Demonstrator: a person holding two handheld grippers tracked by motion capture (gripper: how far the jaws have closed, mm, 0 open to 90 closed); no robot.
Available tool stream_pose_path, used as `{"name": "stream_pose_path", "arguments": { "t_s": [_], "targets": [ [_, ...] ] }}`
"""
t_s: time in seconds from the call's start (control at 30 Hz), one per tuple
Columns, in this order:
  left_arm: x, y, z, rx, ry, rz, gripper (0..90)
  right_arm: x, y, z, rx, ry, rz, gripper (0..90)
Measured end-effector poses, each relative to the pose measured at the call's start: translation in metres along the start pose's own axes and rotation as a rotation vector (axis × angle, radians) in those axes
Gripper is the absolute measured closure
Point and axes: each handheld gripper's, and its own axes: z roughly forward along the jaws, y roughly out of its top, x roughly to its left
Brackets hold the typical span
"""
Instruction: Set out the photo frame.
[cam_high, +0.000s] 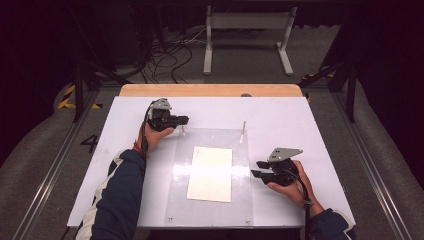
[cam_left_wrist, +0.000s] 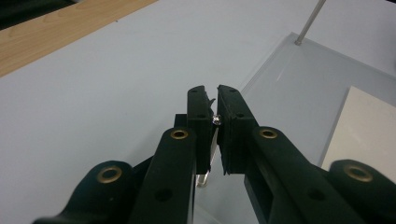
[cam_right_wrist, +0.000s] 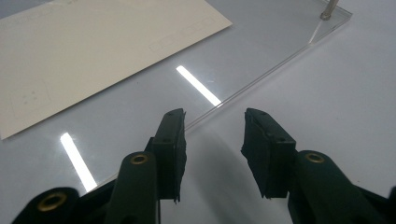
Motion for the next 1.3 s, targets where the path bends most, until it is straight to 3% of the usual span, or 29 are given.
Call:
{"name": "stream_pose_path", "arguments": {
  "t_s": [0.07, 0.23, 0.3, 0.43, 0.47, 0.5, 0.63, 0.7, 0.77, 0.8, 0.93, 1.0, 1.13, 1.3],
  "targets": [
    [0.002, 0.000, 0.001, -0.004, -0.009, -0.016, 84.2, 0.000, 0.001, 0.000, -0.001, 0.000, -0.001, 59.1],
    [0.004, 0.005, 0.004, 0.020, 0.019, -0.036, 84.3, 0.001, 0.002, 0.002, 0.001, 0.000, 0.001, 58.8],
    [0.005, 0.006, 0.005, 0.030, 0.014, -0.066, 84.4, 0.001, 0.002, 0.003, 0.003, 0.003, -0.002, 58.9],
    [0.007, 0.010, 0.006, 0.052, 0.023, -0.059, 84.3, 0.003, 0.002, 0.001, 0.009, -0.004, -0.021, 57.1],
    [0.006, 0.010, 0.006, 0.056, 0.024, -0.081, 84.3, 0.005, 0.002, -0.001, 0.015, -0.013, -0.036, 56.4],
    [0.007, 0.011, 0.006, 0.062, 0.022, -0.075, 84.3, 0.007, 0.002, -0.004, 0.012, -0.010, -0.040, 55.3],
    [0.005, 0.013, 0.007, 0.078, 0.043, -0.096, 84.6, 0.022, -0.003, -0.020, 0.020, 0.043, -0.084, 51.9],
    [0.009, 0.011, 0.007, 0.063, 0.020, -0.138, 84.3, 0.031, -0.007, -0.026, 0.053, 0.095, -0.121, 50.8],
    [0.008, 0.011, 0.008, 0.064, 0.025, -0.136, 84.2, 0.041, -0.011, -0.029, 0.083, 0.132, -0.158, 50.1],
    [0.009, 0.011, 0.008, 0.062, 0.022, -0.135, 84.2, 0.047, -0.014, -0.031, 0.105, 0.174, -0.173, 49.2],
    [0.007, 0.013, 0.009, 0.078, 0.034, -0.139, 84.4, 0.062, -0.020, -0.032, 0.154, 0.216, -0.221, 46.5],
    [0.008, 0.013, 0.009, 0.082, 0.037, -0.119, 84.4, 0.064, -0.022, -0.032, 0.160, 0.213, -0.226, 45.9],
    [0.008, 0.012, 0.008, 0.084, 0.029, -0.133, 84.3, 0.064, -0.027, -0.036, 0.152, 0.185, -0.221, 47.4],
    [0.008, 0.013, 0.009, 0.083, 0.041, -0.128, 84.4, 0.067, -0.031, -0.035, 0.208, 0.171, -0.249, 44.8]
  ]
}}
